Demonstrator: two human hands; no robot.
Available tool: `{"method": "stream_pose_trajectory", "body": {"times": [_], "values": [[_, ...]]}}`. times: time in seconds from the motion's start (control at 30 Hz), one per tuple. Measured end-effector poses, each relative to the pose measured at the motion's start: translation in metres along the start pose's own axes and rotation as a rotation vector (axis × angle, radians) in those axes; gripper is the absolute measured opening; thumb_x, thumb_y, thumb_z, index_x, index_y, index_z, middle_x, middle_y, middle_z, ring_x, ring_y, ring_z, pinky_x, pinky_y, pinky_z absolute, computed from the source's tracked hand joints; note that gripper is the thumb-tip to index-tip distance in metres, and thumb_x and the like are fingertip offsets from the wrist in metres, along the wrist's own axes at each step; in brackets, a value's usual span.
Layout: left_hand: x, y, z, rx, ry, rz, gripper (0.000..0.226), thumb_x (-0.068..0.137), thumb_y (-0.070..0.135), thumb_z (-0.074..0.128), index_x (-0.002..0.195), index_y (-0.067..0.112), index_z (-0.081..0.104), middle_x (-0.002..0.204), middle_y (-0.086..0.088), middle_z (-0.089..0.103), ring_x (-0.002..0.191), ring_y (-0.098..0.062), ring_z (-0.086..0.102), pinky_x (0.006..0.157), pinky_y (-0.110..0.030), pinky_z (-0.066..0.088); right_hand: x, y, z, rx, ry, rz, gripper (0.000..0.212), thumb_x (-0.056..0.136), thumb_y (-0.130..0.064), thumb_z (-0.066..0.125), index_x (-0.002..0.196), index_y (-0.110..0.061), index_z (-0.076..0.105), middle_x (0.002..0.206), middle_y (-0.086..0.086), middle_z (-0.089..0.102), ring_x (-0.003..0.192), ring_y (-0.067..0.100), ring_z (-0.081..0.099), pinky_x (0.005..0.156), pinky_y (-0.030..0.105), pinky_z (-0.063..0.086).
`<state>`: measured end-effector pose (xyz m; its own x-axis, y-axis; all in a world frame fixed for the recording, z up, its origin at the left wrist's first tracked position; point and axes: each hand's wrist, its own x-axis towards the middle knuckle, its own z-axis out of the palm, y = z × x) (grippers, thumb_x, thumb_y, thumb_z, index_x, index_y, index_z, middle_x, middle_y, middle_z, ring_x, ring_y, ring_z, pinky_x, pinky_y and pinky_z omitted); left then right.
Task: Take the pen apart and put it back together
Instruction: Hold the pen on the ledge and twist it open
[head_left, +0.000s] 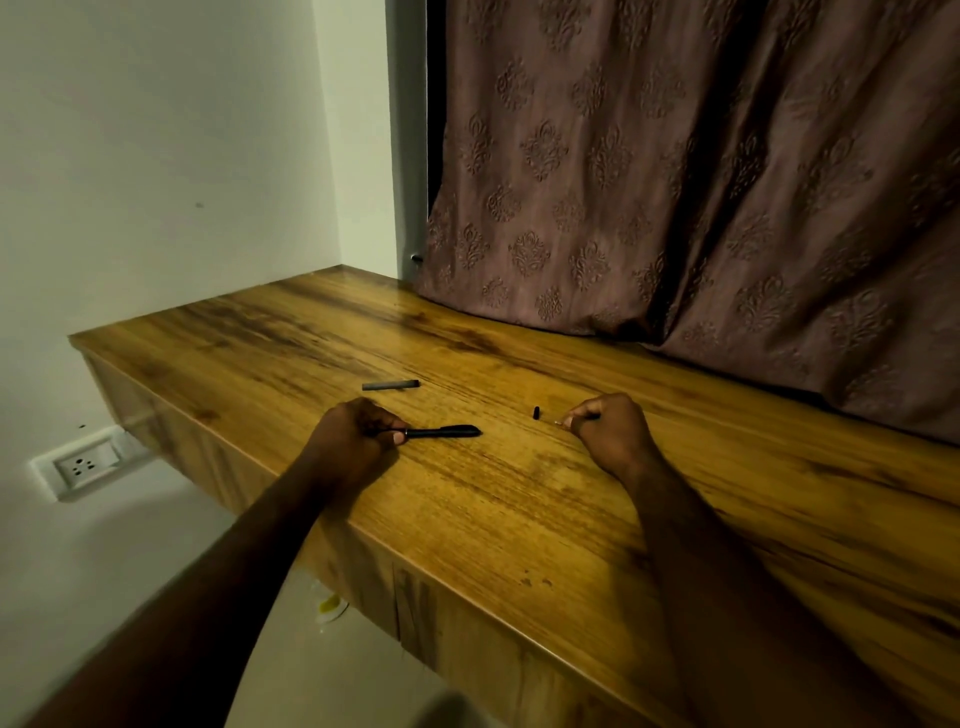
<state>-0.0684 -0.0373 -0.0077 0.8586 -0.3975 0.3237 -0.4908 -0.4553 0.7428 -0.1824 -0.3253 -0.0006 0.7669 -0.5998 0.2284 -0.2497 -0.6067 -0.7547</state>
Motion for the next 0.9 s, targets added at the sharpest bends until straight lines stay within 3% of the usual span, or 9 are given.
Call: {"method": "stream_pose_trajectory", "body": {"times": [0.1, 0.2, 0.33, 0.43, 0.5, 0.6, 0.7, 0.8, 0.9], "values": [[-0.001, 0.002, -0.001, 0.018, -0.011, 0.000, 0.010, 0.077, 0.004, 0.076, 0.085, 0.009, 0.075, 0.088, -0.004, 0.070, 0.084, -0.016, 0.067, 0.078, -0.029, 0.051, 0.000, -0.001, 0.001, 0.024, 0.029, 0.013, 0.012, 0.084, -0.012, 0.067, 0.076, -0.016, 0.075, 0.083, -0.001, 0.072, 0.081, 0.014, 0.065, 0.078, 0.025, 0.049], [-0.001, 0.004, -0.001, 0.013, -0.010, -0.003, 0.009, 0.077, 0.005, 0.075, 0.085, 0.009, 0.075, 0.090, -0.005, 0.071, 0.086, -0.017, 0.067, 0.079, -0.028, 0.051, 0.000, -0.002, 0.002, 0.109, 0.163, 0.024, 0.012, 0.085, -0.017, 0.064, 0.079, -0.021, 0.074, 0.082, -0.004, 0.072, 0.080, 0.014, 0.066, 0.079, 0.030, 0.053], [-0.002, 0.005, 0.000, 0.005, -0.013, 0.005, 0.008, 0.078, 0.004, 0.075, 0.084, 0.010, 0.075, 0.089, -0.005, 0.070, 0.086, -0.018, 0.066, 0.079, -0.030, 0.051, -0.012, -0.022, 0.005, 0.250, 0.318, -0.131, 0.012, 0.087, -0.012, 0.061, 0.087, -0.013, 0.073, 0.080, -0.001, 0.070, 0.077, 0.014, 0.065, 0.076, 0.031, 0.053], [-0.003, 0.002, -0.001, -0.052, -0.017, 0.007, 0.015, 0.077, 0.004, 0.076, 0.079, 0.018, 0.073, 0.088, -0.005, 0.071, 0.083, -0.017, 0.068, 0.078, -0.035, 0.055, -0.027, -0.046, 0.023, 0.228, 0.146, -0.275, 0.016, 0.089, -0.013, 0.062, 0.099, -0.008, 0.073, 0.091, 0.002, 0.072, 0.082, 0.013, 0.066, 0.079, 0.030, 0.053], [-0.003, -0.001, -0.001, -0.090, -0.010, 0.009, 0.020, 0.074, 0.007, 0.078, 0.075, 0.026, 0.072, 0.087, -0.005, 0.072, 0.081, -0.015, 0.069, 0.080, -0.041, 0.057, -0.033, -0.055, 0.042, 0.070, -0.030, -0.352, 0.023, 0.088, -0.017, 0.064, 0.108, -0.009, 0.071, 0.105, 0.005, 0.071, 0.094, 0.016, 0.065, 0.087, 0.033, 0.053], [-0.003, -0.006, 0.002, -0.147, 0.012, 0.018, 0.014, 0.065, 0.026, 0.078, 0.077, 0.019, 0.075, 0.086, -0.008, 0.073, 0.084, -0.024, 0.070, 0.081, -0.050, 0.056, -0.033, -0.060, 0.058, -0.109, -0.199, -0.359, 0.038, 0.087, -0.024, 0.068, 0.123, -0.014, 0.064, 0.120, 0.003, 0.062, 0.111, 0.017, 0.058, 0.097, 0.030, 0.046], [0.000, -0.013, 0.005, -0.158, -0.010, 0.018, 0.015, 0.065, 0.030, 0.076, 0.078, 0.023, 0.075, 0.087, -0.014, 0.072, 0.085, -0.033, 0.069, 0.082, -0.053, 0.055, -0.032, -0.061, 0.060, -0.137, -0.250, -0.379, 0.026, 0.088, -0.020, 0.067, 0.113, -0.015, 0.069, 0.111, 0.002, 0.063, 0.106, 0.018, 0.058, 0.093, 0.029, 0.045], [0.000, -0.009, 0.002, -0.175, -0.010, 0.027, 0.013, 0.063, 0.027, 0.077, 0.076, 0.025, 0.076, 0.085, -0.005, 0.073, 0.085, -0.022, 0.070, 0.082, -0.044, 0.056, -0.033, -0.062, 0.060, -0.141, -0.239, -0.365, 0.018, 0.089, -0.017, 0.065, 0.105, -0.014, 0.072, 0.103, 0.002, 0.063, 0.099, 0.019, 0.058, 0.087, 0.031, 0.045], [0.001, -0.005, 0.004, -0.090, -0.010, 0.008, 0.009, 0.074, 0.003, 0.076, 0.079, 0.011, 0.075, 0.081, 0.005, 0.069, 0.078, -0.005, 0.066, 0.078, -0.029, 0.052, -0.031, -0.061, 0.058, -0.122, -0.226, -0.321, 0.019, 0.089, -0.015, 0.065, 0.106, -0.012, 0.071, 0.105, 0.004, 0.063, 0.099, 0.020, 0.058, 0.086, 0.029, 0.044]]}}
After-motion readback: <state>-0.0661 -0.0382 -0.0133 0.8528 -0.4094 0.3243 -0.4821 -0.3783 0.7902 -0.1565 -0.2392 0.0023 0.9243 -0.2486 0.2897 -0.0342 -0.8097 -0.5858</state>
